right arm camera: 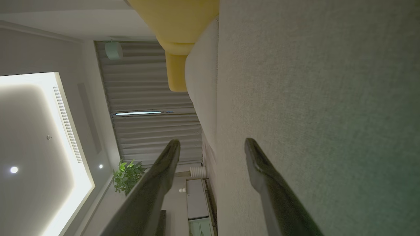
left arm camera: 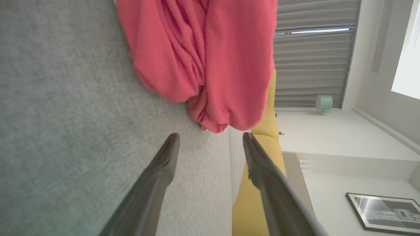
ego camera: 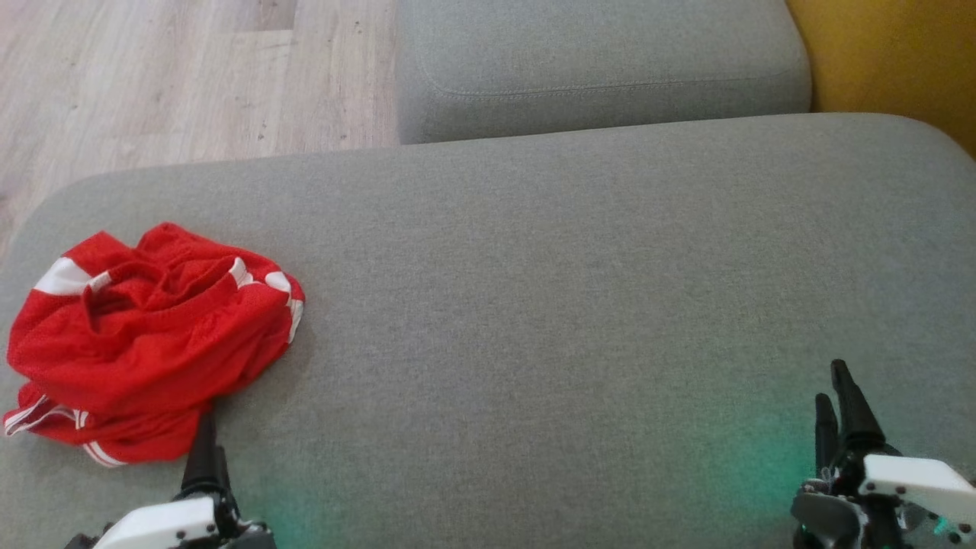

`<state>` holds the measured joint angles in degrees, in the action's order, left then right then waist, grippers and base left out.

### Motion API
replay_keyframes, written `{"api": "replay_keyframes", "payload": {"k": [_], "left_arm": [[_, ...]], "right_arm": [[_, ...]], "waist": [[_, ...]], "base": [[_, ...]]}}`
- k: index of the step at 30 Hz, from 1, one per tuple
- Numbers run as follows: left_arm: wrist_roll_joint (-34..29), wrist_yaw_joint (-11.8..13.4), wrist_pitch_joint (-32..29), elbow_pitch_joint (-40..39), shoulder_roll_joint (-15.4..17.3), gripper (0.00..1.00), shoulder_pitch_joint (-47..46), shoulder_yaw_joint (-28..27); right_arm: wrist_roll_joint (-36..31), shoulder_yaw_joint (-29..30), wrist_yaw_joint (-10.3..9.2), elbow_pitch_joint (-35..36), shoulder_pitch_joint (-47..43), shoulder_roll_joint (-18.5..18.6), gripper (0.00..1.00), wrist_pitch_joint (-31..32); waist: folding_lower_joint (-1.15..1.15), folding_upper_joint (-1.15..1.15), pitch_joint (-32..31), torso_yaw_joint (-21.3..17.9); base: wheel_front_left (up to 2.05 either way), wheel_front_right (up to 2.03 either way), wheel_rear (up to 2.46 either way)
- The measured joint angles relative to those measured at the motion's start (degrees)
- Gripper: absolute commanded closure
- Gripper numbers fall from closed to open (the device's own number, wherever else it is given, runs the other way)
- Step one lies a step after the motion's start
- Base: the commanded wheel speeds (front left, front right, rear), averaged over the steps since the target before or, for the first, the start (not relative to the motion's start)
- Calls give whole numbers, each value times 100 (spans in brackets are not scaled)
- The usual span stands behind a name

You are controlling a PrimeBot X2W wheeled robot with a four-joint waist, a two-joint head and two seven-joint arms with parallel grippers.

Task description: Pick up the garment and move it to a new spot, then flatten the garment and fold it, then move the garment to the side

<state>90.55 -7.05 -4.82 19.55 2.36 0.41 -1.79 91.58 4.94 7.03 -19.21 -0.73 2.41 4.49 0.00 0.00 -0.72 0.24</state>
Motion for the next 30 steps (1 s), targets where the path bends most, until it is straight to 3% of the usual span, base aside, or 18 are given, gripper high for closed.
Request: {"api": "replay_keyframes", "payload": {"k": [30], "left_arm": [[-2130,359,526,-424,1,0,138,396]], "right_arm": [[-2281,-281,0,321,-148,-1,0,-502]], "waist": [[0,0,-200,98]], "base": [[0,0,0]]}}
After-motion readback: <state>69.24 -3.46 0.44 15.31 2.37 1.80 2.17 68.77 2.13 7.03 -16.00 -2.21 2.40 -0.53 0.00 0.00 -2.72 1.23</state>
